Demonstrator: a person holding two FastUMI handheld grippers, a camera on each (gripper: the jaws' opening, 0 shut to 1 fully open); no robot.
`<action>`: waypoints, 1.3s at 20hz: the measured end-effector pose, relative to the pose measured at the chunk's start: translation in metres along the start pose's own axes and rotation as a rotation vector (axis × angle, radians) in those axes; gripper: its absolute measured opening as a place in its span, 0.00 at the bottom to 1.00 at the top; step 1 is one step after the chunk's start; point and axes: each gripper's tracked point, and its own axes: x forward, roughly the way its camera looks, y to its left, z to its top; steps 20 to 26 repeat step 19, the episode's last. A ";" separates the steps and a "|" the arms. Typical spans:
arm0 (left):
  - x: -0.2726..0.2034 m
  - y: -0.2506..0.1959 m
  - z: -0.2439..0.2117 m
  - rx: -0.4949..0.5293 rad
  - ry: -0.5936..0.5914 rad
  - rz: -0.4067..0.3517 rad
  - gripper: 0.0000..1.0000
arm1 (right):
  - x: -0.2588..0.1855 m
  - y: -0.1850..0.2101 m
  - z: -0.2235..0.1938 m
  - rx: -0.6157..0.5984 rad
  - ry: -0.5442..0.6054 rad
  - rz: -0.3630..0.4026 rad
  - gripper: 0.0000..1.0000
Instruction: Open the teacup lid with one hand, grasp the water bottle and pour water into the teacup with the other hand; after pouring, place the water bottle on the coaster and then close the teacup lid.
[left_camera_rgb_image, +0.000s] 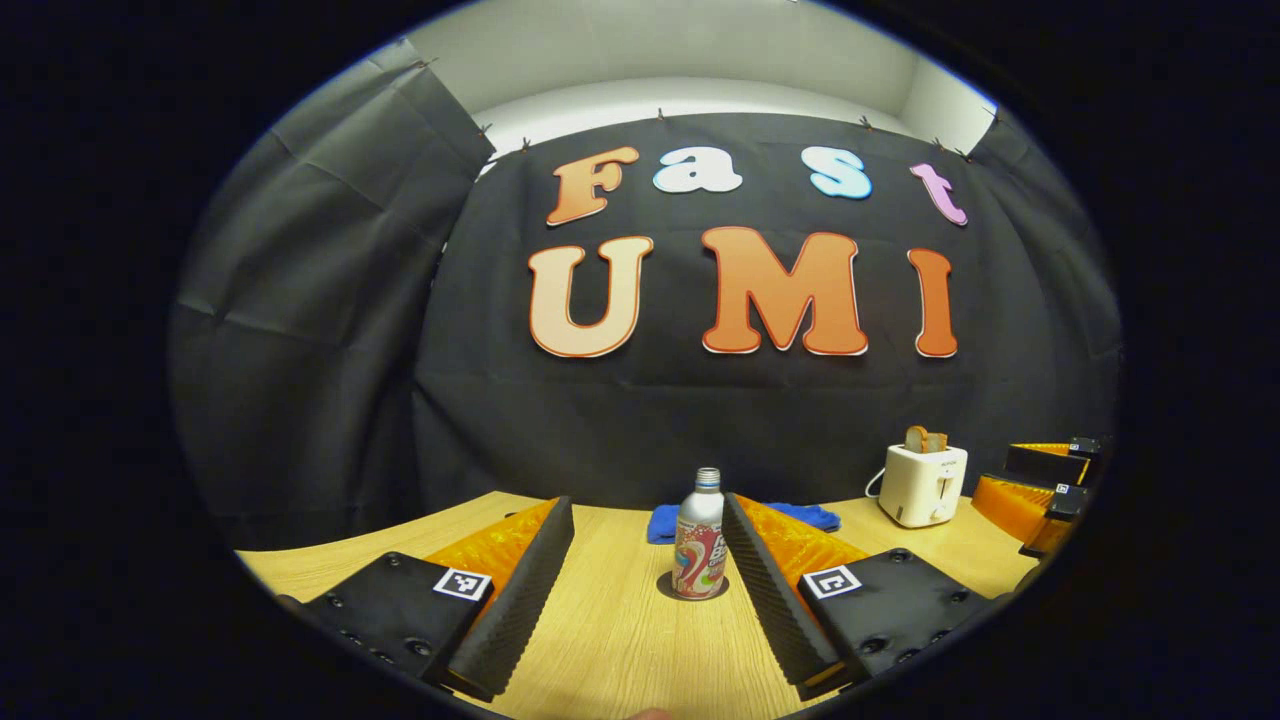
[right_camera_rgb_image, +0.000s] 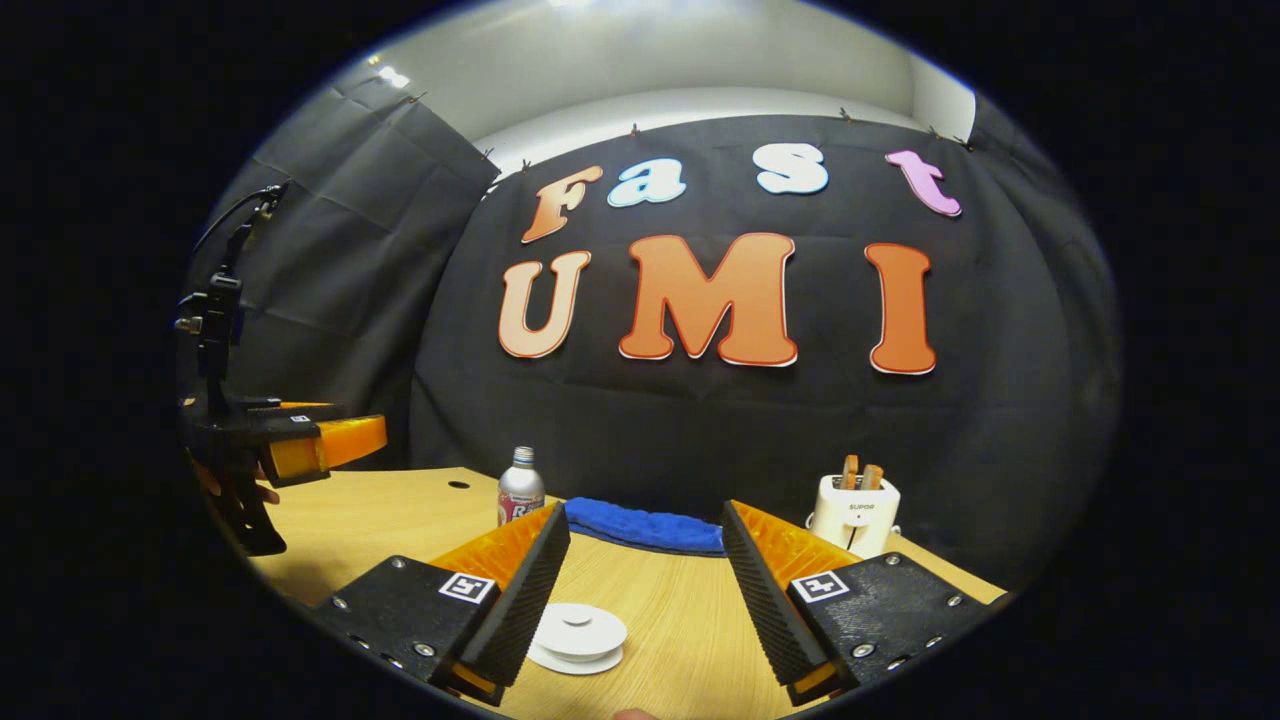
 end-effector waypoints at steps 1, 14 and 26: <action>-0.002 0.004 0.000 0.001 -0.007 0.013 0.98 | -0.002 -0.004 0.002 -0.011 -0.004 -0.014 0.92; -0.009 0.036 0.006 0.044 -0.047 0.088 0.93 | -0.008 -0.016 0.013 -0.051 -0.039 -0.097 0.94; -0.009 0.029 0.008 0.034 -0.046 0.075 0.93 | -0.007 -0.017 0.010 -0.041 -0.026 -0.094 0.94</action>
